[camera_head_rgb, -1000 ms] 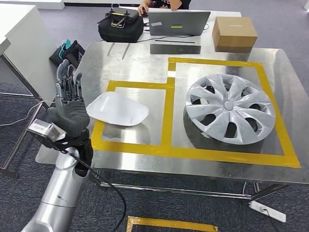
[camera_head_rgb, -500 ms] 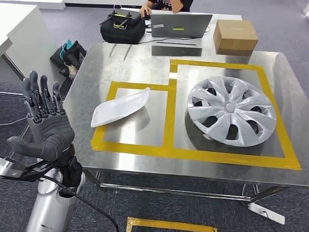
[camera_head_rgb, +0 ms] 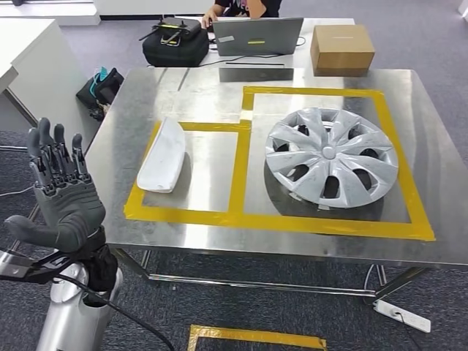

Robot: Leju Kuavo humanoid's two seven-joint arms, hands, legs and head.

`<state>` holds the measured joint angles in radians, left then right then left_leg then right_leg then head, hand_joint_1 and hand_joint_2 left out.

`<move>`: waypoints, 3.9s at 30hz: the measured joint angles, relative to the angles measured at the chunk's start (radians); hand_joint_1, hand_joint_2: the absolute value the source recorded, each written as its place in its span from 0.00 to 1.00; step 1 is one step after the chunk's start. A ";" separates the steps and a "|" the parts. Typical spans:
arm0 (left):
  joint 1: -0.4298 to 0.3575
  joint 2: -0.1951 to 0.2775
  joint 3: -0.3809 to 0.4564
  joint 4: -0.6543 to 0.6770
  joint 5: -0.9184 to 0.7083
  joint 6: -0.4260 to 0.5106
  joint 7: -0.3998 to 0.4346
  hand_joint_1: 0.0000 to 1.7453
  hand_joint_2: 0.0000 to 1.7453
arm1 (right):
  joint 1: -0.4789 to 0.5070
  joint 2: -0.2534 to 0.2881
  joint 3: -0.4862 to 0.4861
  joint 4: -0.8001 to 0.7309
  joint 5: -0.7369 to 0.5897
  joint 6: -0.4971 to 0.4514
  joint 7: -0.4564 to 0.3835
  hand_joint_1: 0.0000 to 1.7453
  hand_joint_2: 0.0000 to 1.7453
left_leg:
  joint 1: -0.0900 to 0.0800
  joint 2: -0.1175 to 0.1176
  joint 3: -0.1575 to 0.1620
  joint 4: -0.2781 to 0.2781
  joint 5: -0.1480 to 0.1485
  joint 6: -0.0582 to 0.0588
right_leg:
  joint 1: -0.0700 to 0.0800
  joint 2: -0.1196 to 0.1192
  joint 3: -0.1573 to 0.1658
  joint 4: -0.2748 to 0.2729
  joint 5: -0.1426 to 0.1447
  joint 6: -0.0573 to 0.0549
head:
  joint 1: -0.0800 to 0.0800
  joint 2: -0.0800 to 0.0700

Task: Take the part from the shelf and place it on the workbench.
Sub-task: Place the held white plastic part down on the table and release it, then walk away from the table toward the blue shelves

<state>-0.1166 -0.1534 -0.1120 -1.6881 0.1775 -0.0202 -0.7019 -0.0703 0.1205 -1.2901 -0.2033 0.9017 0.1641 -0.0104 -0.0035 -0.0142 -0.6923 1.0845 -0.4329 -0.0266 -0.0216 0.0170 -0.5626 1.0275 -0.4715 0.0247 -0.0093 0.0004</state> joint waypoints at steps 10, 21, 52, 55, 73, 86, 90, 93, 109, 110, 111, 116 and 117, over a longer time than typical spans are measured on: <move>-0.006 0.001 0.016 0.001 0.029 -0.024 0.000 0.00 0.00 | 0.000 0.001 -0.008 0.000 -0.006 0.000 -0.001 0.00 0.00 | -0.004 0.000 0.154 -0.088 -0.045 0.025 | 0.009 -0.010 -0.071 0.002 0.057 0.018 | -0.003 0.000; 0.001 0.003 0.017 0.005 0.031 -0.021 0.000 0.00 0.00 | 0.003 0.004 -0.009 0.000 -0.005 0.001 -0.003 0.00 0.00 | -0.009 0.005 0.103 -0.098 0.013 0.061 | 0.011 -0.011 -0.099 0.201 -0.072 0.043 | 0.000 0.000; 0.009 0.021 0.018 0.002 0.033 -0.006 0.000 0.00 0.00 | 0.006 0.011 -0.012 0.000 -0.006 0.000 -0.002 0.00 0.00 | -0.002 0.007 0.143 -0.118 -0.005 0.055 | 0.009 -0.013 -0.117 0.211 -0.067 0.047 | 0.000 0.000; 0.010 0.021 0.020 0.001 0.031 -0.002 0.000 0.00 0.00 | 0.003 0.011 -0.013 0.000 -0.006 -0.002 -0.001 0.00 0.00 | -0.006 0.006 0.137 -0.114 0.001 0.046 | 0.010 -0.012 0.000 0.021 -0.002 0.038 | 0.000 0.000; 0.010 0.025 0.034 -0.013 0.024 0.016 0.000 0.00 0.00 | 0.004 0.018 -0.015 -0.002 -0.006 0.001 -0.008 0.00 0.00 | -0.004 0.005 0.164 -0.116 -0.027 0.020 | 0.009 -0.013 -0.032 -0.027 0.057 0.023 | -0.011 0.000; 0.016 0.028 0.038 -0.018 0.019 0.022 0.000 0.00 0.00 | 0.005 0.021 -0.015 -0.003 0.002 -0.009 -0.018 0.00 0.00 | -0.006 0.006 0.123 -0.116 0.016 0.045 | 0.010 -0.011 0.005 0.022 -0.007 0.038 | -0.005 0.000; 0.017 0.028 0.041 -0.026 0.020 0.024 0.000 0.00 0.00 | 0.005 0.028 -0.015 -0.003 0.007 -0.011 -0.021 0.00 0.00 | -0.008 0.006 0.106 -0.105 0.025 0.025 | 0.011 -0.008 0.021 -0.024 0.002 0.017 | -0.007 0.000; 0.019 0.029 0.043 -0.031 0.020 0.027 0.000 0.00 0.00 | 0.006 0.031 -0.015 -0.004 0.009 -0.016 -0.025 0.00 0.00 | -0.004 0.007 0.067 -0.015 -0.046 0.007 | 0.007 -0.012 0.010 -0.025 0.015 -0.002 | -0.010 0.000; 0.019 0.035 0.047 -0.037 0.022 0.034 0.000 0.00 0.00 | 0.004 0.035 -0.015 -0.006 0.011 -0.026 -0.048 0.00 0.00 | -0.005 0.003 0.154 -0.119 -0.017 0.027 | 0.016 -0.014 -0.041 -0.037 0.063 -0.030 | -0.009 0.000; 0.019 0.035 0.048 -0.037 0.021 0.034 0.000 0.00 0.00 | 0.004 0.035 -0.015 -0.006 0.011 -0.024 -0.049 0.00 0.00 | -0.008 0.003 0.152 -0.118 -0.015 0.031 | 0.014 -0.014 -0.041 -0.041 0.070 -0.021 | -0.009 0.000; 0.019 0.035 0.049 -0.037 0.021 0.034 0.000 0.00 0.00 | 0.004 0.035 -0.015 -0.006 0.011 -0.023 -0.049 0.00 0.00 | -0.010 0.003 0.149 -0.117 -0.013 0.034 | 0.012 -0.014 -0.041 -0.045 0.077 -0.009 | -0.009 0.000; 0.019 0.036 0.059 -0.037 0.017 0.048 0.000 0.00 0.00 | 0.004 0.042 -0.015 -0.006 0.011 -0.021 -0.049 0.00 0.00 | -0.020 0.003 0.138 -0.115 -0.005 0.050 | 0.000 -0.014 -0.046 -0.055 0.096 0.034 | -0.010 0.000; 0.019 0.036 0.060 -0.037 0.017 0.053 0.000 0.00 0.00 | 0.004 0.043 -0.015 -0.006 0.011 -0.021 -0.049 0.00 0.00 | -0.021 0.003 0.136 -0.115 -0.004 0.053 | -0.002 -0.014 -0.047 -0.057 0.099 0.039 | -0.010 0.000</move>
<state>-0.0979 -0.1173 -0.0523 -1.7247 0.1949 0.0327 -0.7019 -0.0659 0.1636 -1.3050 -0.2094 0.9127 0.1431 -0.0598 -0.0248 -0.0109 -0.5561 0.9699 -0.4368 0.0265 -0.0235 0.0030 -0.6097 0.9706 -0.3726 0.0641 -0.0189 0.0004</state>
